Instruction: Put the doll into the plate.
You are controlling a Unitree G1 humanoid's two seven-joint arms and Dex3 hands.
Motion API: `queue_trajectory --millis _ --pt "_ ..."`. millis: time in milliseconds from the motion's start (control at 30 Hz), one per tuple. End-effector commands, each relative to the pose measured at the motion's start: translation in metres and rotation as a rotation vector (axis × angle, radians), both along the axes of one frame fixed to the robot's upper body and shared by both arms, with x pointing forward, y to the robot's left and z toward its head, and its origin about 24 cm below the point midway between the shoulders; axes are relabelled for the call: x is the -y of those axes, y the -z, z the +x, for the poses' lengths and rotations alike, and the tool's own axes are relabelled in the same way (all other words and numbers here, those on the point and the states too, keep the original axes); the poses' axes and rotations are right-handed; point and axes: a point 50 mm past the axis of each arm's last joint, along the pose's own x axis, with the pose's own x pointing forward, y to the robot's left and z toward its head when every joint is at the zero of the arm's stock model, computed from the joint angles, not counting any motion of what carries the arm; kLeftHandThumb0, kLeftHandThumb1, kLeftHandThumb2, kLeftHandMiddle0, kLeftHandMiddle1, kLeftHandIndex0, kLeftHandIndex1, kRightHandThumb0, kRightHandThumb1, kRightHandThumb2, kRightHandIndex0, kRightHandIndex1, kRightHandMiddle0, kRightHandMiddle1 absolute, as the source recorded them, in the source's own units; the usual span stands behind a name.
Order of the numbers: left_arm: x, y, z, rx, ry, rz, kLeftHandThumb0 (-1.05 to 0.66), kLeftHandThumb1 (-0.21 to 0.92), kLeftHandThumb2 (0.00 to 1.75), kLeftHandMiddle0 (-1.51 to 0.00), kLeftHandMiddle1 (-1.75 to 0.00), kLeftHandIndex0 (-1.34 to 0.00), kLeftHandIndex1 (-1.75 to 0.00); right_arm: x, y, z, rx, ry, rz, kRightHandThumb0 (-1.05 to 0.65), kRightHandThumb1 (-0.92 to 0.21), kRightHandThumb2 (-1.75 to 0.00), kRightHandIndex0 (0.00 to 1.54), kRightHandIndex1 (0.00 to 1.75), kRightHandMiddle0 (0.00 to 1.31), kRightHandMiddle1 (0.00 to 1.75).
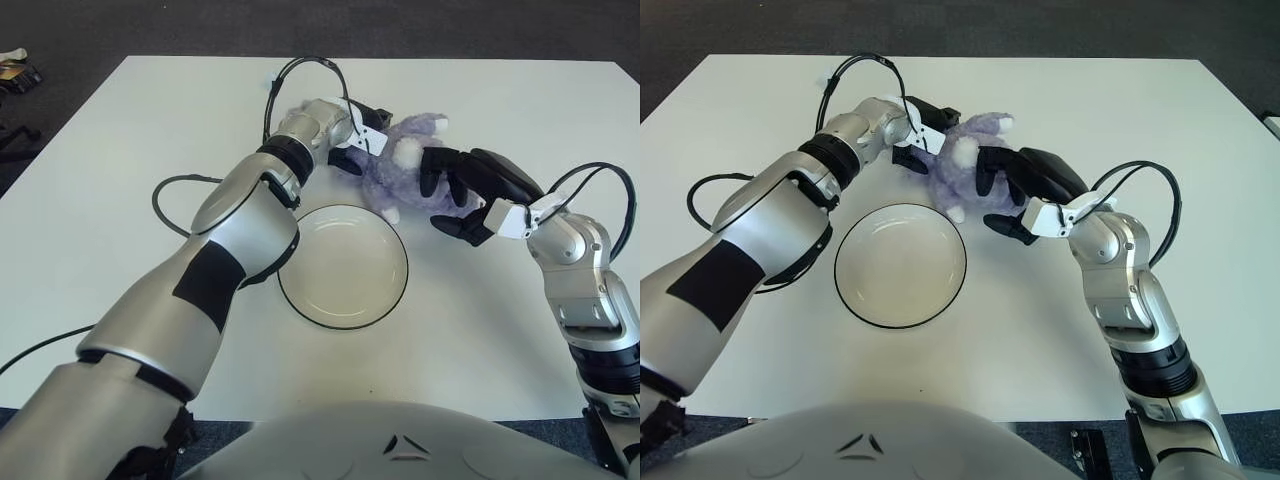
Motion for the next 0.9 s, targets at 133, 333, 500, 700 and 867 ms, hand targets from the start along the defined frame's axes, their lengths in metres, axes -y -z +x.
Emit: queue_trajectory --millis 133,333,500,700,867 --pt "-0.005 0.016 -0.002 0.058 0.043 0.077 0.46 0.34 1.07 -0.76 -1.44 0.0 -1.64 0.002 -0.003 -0.003 0.039 0.015 -0.017 0.0 -0.17 -1.48 0.63 1.75 0.59 1.72" --pt "-0.007 0.018 -0.002 0.075 0.047 0.094 0.47 0.3 1.13 -0.78 -1.46 0.0 -1.71 0.004 -0.001 -0.003 0.017 0.022 0.005 0.0 -0.18 -1.47 0.6 1.75 0.59 1.74" --pt "-0.007 0.018 -0.002 0.079 0.041 0.08 0.48 0.28 1.17 -0.78 -1.48 -0.03 -1.74 0.005 -0.001 -0.003 0.029 0.019 -0.022 0.0 -0.18 -1.47 0.6 1.75 0.59 1.74" --pt "-0.008 0.016 -0.001 0.065 -0.005 -0.031 0.47 0.29 1.16 -0.78 -1.47 -0.21 -1.75 0.009 0.001 -0.003 0.02 0.034 -0.008 -0.01 -0.15 -1.47 0.74 1.75 0.59 1.58" --pt "-0.008 0.014 0.0 0.052 -0.041 -0.142 0.48 0.27 1.19 -0.79 -1.48 -0.41 -1.75 0.012 0.001 -0.002 0.033 0.032 -0.028 -0.01 -0.16 -1.45 0.75 1.75 0.58 1.57"
